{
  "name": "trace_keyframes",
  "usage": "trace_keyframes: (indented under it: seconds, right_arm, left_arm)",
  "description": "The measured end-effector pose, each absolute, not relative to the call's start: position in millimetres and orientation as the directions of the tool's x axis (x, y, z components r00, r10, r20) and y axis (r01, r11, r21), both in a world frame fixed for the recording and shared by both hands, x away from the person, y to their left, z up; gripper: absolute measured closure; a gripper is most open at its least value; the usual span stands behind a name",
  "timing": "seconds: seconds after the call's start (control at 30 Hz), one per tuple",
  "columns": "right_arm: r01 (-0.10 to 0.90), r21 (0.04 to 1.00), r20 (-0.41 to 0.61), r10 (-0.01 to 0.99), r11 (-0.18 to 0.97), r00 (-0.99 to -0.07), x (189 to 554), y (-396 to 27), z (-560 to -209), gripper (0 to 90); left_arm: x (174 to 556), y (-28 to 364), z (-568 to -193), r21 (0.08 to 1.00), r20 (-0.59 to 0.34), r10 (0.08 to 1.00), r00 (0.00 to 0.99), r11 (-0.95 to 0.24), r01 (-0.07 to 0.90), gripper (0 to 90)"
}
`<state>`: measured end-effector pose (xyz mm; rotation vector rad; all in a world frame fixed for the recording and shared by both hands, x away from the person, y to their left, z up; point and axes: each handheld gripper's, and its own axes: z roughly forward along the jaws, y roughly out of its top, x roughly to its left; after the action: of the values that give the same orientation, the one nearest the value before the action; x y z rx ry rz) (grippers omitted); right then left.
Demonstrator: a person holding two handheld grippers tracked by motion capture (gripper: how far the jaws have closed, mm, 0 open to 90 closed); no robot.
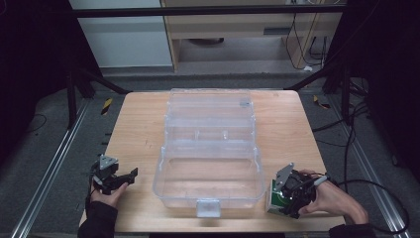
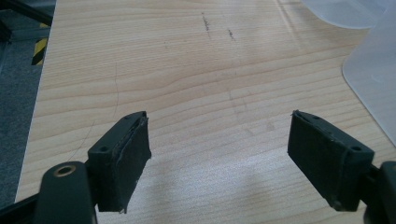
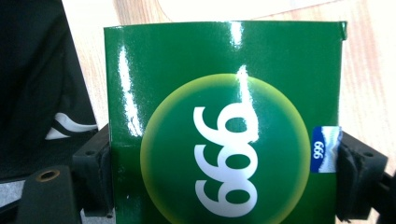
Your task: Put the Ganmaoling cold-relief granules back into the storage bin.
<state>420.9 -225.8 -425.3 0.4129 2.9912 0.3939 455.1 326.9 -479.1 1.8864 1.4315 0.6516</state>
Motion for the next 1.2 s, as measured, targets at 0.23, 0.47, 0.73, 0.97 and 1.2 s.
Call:
trace_keyframes:
  seconds: [0.23,0.47,0.73,0.97,1.2]
  right_arm:
    - [0.264,0.298,-0.073,0.297,0.917,-0.952,420.4,-228.8,-406.9,16.1]
    - [0.247,0.329,-0.096,0.292,0.911,-0.951,419.3,-229.0,-384.6,16.1]
    - [0.236,0.342,-0.114,0.29,0.91,-0.95,416.6,-228.8,-364.2,16.2]
    - [0.222,0.358,-0.138,0.286,0.907,-0.948,415.6,-226.8,-342.1,16.2]
    - [0.194,0.361,-0.158,0.264,0.912,-0.951,416.9,-216.8,-326.5,16.1]
  left_arm:
    - [455.2,326.7,-479.2,0.759,-0.007,0.962,0.274,-0.173,0.628,20.2]
    - [455.1,326.6,-479.0,0.758,-0.007,0.961,0.276,-0.174,0.628,20.3]
    - [455.2,326.7,-479.2,0.758,-0.008,0.961,0.275,-0.174,0.629,20.2]
    - [455.4,326.8,-479.4,0.758,-0.009,0.962,0.272,-0.171,0.629,20.2]
    - [455.4,327.1,-479.3,0.758,-0.009,0.962,0.272,-0.171,0.629,20.2]
